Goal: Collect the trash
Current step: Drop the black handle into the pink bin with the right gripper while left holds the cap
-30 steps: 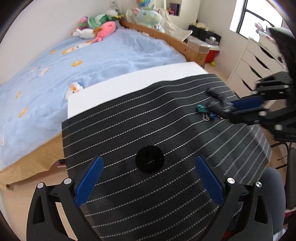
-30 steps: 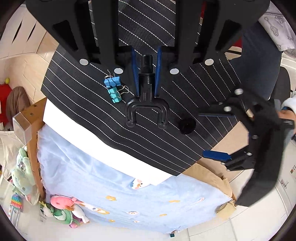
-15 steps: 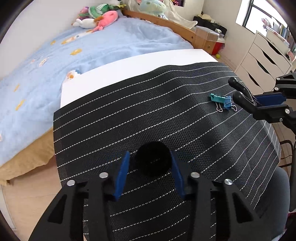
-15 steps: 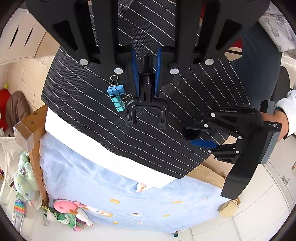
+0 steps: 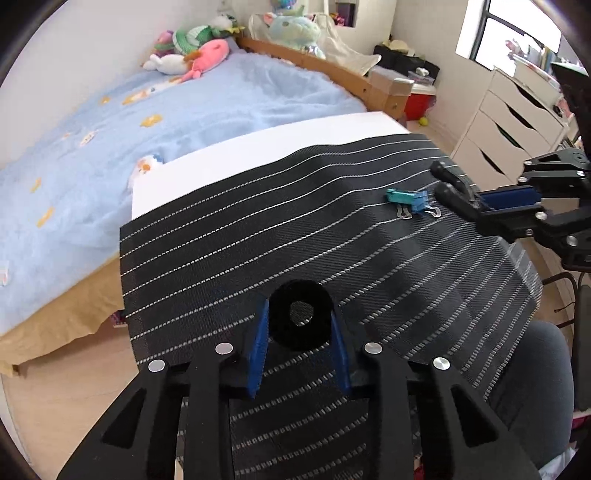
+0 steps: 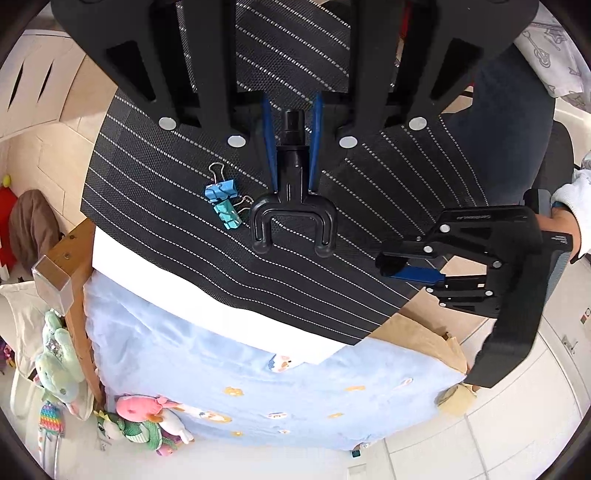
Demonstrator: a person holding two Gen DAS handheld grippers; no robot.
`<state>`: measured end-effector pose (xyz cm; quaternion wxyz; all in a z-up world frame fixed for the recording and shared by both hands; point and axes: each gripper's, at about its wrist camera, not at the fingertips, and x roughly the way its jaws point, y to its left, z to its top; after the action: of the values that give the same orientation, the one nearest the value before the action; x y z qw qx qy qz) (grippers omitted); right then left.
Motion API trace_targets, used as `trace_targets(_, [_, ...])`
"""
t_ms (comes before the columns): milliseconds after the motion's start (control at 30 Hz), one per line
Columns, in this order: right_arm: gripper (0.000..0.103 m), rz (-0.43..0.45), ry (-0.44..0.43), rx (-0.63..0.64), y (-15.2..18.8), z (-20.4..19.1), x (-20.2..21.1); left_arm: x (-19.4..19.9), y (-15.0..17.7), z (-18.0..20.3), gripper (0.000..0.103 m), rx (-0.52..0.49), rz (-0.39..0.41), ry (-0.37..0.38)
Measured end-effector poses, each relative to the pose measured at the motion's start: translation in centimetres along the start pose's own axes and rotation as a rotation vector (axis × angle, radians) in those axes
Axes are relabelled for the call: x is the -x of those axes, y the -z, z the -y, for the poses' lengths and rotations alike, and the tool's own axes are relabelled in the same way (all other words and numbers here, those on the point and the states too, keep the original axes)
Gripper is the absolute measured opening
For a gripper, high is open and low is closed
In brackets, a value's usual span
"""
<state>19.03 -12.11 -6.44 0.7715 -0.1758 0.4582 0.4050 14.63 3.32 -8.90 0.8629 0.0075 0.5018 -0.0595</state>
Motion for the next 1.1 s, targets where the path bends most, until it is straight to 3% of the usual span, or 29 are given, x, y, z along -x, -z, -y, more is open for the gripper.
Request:
trace_targets(567, [0.016, 0.097, 0.019, 0.076, 3.8, -5.3, 6.5, 9.7, 3.5, 5.2, 0.03, -0.068, 0.15, 0.048])
trace_targets(1100, [0.016, 0.162, -0.004, 0.099, 9.4, -11.3, 11.2, 12.4, 8.2, 7.5, 0.03, -0.058, 0.18, 0.095])
